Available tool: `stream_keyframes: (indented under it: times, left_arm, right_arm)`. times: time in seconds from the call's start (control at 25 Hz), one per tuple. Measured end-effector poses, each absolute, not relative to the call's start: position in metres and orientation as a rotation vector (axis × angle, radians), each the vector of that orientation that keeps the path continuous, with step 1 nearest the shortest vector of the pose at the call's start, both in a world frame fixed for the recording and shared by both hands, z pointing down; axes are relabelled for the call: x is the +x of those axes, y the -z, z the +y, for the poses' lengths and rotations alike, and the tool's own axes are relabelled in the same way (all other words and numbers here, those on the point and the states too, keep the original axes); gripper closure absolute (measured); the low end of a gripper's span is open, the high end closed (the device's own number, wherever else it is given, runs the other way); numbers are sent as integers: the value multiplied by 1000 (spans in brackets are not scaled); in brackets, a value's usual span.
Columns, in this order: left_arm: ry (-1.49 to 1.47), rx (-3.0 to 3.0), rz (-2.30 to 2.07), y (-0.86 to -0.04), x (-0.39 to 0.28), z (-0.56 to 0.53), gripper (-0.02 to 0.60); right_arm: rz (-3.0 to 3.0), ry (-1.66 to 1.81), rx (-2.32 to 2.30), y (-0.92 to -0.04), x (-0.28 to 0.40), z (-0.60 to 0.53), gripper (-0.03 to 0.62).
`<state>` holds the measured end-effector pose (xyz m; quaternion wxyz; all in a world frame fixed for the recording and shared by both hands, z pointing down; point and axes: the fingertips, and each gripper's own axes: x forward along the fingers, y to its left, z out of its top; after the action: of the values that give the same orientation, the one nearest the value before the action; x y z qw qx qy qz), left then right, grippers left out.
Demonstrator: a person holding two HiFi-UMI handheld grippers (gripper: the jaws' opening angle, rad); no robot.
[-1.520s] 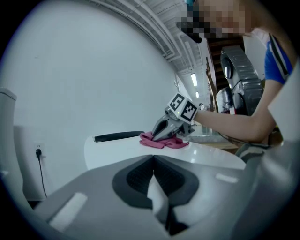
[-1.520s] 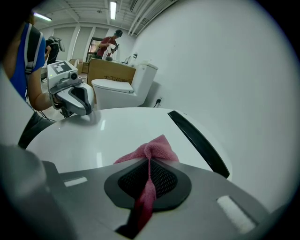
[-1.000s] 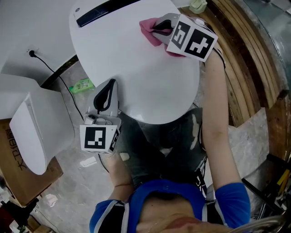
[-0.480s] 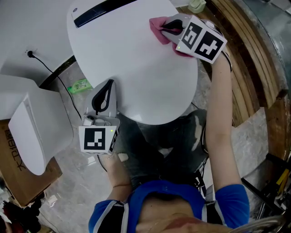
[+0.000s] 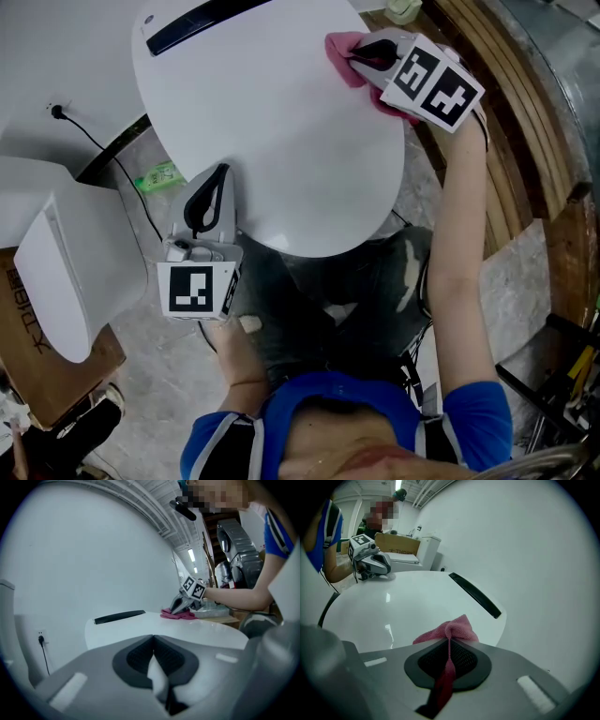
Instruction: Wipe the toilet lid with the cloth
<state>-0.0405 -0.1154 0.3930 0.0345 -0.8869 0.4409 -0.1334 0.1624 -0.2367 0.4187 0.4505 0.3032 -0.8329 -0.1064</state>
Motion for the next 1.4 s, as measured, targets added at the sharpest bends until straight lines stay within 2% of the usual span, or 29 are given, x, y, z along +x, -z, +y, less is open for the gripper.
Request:
stream_keyframes:
  times: [1.4]
  left_arm:
    - [388, -2745, 1331, -394, -42, -117, 578]
  right_arm:
    - [-2074, 74, 668, -431, 178, -198, 583]
